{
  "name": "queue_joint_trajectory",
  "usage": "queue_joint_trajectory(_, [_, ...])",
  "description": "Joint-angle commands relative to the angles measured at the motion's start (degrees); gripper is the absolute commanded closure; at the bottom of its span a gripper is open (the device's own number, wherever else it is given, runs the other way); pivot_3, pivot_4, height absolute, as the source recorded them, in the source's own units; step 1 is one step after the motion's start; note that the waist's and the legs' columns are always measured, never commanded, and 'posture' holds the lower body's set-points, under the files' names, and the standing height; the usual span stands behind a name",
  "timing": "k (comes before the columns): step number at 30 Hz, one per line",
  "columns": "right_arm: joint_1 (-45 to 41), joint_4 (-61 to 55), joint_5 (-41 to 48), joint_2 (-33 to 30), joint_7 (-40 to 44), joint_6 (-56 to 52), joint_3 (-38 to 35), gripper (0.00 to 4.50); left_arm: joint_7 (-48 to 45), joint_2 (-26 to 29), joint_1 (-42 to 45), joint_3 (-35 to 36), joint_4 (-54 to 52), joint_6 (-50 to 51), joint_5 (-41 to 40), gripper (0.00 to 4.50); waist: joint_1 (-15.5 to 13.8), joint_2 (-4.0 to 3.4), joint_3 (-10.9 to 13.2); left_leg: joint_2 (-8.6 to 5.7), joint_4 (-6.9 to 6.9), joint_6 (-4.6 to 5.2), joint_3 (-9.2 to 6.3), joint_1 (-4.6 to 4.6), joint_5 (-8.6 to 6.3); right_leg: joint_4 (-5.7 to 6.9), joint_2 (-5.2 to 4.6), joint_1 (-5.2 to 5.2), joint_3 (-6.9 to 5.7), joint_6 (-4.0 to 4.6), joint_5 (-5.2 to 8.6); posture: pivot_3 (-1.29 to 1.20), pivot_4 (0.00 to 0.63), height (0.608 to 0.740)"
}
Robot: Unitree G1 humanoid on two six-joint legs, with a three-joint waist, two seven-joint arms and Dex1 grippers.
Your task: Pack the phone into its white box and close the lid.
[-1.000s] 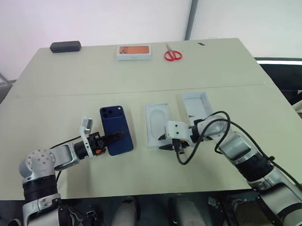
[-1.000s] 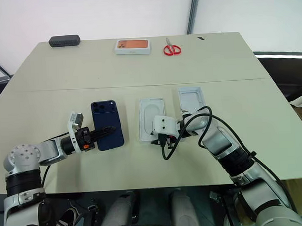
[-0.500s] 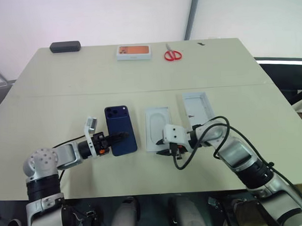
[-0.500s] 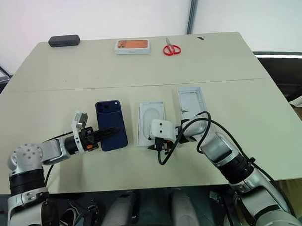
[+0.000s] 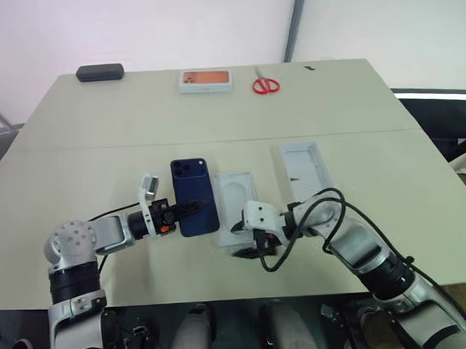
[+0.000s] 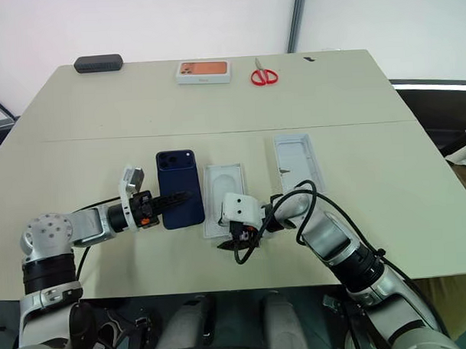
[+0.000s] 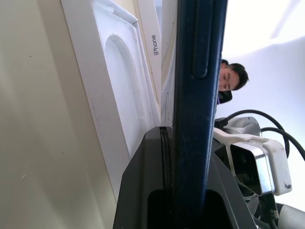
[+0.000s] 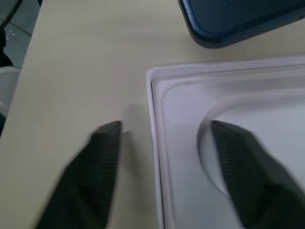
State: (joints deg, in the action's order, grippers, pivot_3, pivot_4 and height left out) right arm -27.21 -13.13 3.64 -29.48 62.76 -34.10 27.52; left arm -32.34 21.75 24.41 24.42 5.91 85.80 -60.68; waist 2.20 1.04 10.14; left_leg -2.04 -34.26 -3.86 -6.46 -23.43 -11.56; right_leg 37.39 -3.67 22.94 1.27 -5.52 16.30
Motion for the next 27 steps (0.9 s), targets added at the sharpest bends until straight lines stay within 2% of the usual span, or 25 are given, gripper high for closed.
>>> queue_joint_trajectory(1, [-2.03,-2.45,2.4,-0.28,-0.66,-1.45,-3.69,0.09,-1.32,0.53,0.6,0.58,-1.28,0.33,-2.39,4.5,-0.05,0.0,0.0,0.0,0.0,0.0,0.0,0.0,0.0,0.0,0.0,0.0,0.0,0.0,0.0,0.0,0.15,0.74])
queue_joint_trajectory(5, [-3.81,-4.43,3.38,-3.12,-0.22,-2.47,-5.66,0.09,-1.24,-0.04,-0.04,0.37,-1.89,1.22,-2.92,4.5,-0.1,0.0,0.0,-0.01,0.0,0.0,0.02,0.0,0.0,0.0,-0.03,0.0,0.0,0.0,0.0,0.0,0.15,0.74])
queue_joint_trajectory(10, [-4.03,-3.69,7.26,-9.49,2.41,-1.15,-12.94,0.09,1.44,-4.19,0.3,-0.56,-2.97,1.3,-3.01,4.5,-1.05,0.04,0.03,-0.03,-0.02,0.01,0.02,-0.01,0.0,-0.03,-0.05,-0.03,-0.01,0.0,0.0,0.0,0.15,0.74])
queue_joint_trajectory(13, [-2.73,-2.93,14.73,-7.69,1.59,-0.27,-21.91,0.09,3.41,-6.26,0.56,-0.78,-2.43,0.23,-2.17,4.5,-1.46,0.07,0.05,-0.03,-0.03,0.01,0.05,-0.01,-0.01,-0.06,-0.02,-0.07,-0.03,0.0,0.0,0.0,0.15,0.74])
queue_joint_trajectory(15, [-0.02,-0.76,14.9,-8.63,1.81,4.95,-25.27,0.09,4.88,-8.18,1.0,-0.8,-1.82,-0.34,-2.13,4.5,-1.49,0.07,0.05,-0.02,-0.02,0.01,0.05,-0.01,-0.01,-0.06,-0.01,-0.08,-0.06,0.0,0.0,0.0,0.15,0.74])
queue_joint_trajectory(19, [5.71,0.22,13.28,-10.41,2.31,10.65,-24.92,0.09,6.63,-11.55,1.12,-2.58,-2.99,0.38,-2.61,4.5,-1.59,0.1,0.06,-0.06,-0.07,0.04,0.12,-0.01,-0.02,-0.16,-0.04,-0.22,-0.15,-0.01,0.0,0.0,0.15,0.74])
queue_joint_trajectory(27, [6.2,0.15,12.11,-9.59,-0.64,12.11,-22.25,0.09,8.31,-13.55,2.25,-5.51,-0.78,-2.79,0.33,4.5,-1.26,0.07,0.07,-0.01,-0.19,0.04,0.2,0.03,-0.02,-0.06,0.08,-0.18,-0.06,-0.01,0.0,0.0,0.15,0.74])
